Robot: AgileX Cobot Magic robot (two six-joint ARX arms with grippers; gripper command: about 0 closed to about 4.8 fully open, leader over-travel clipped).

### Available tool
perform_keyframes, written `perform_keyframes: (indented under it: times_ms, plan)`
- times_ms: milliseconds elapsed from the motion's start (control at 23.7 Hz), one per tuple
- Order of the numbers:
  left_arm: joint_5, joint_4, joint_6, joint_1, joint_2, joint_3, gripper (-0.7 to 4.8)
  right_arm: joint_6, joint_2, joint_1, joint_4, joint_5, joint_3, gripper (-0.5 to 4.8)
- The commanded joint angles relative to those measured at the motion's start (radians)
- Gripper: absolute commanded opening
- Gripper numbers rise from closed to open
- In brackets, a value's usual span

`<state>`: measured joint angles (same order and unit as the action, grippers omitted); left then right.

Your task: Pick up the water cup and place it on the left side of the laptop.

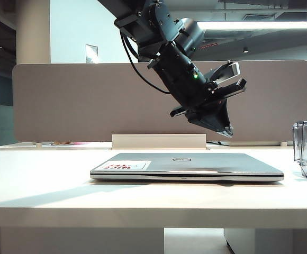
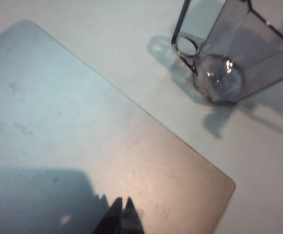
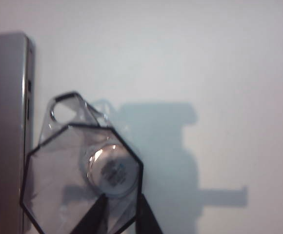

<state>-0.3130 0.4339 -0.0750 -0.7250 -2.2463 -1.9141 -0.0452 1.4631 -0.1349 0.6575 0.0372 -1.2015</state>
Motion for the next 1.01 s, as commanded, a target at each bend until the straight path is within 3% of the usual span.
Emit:
perform_keyframes:
  times_ms: [42,1013]
  plan:
    - [-0.005,0.015,-0.005,0.001,0.013,-0.005,-0.06,-0.008,0.029,0.002,0.029,0.033,-0.011,1.41]
    - [-0.005,0.071,-0.005,0.001,0.014,-0.004,-0.06,-0.006,0.105,0.002,-0.022,-0.016,-0.011,1.47]
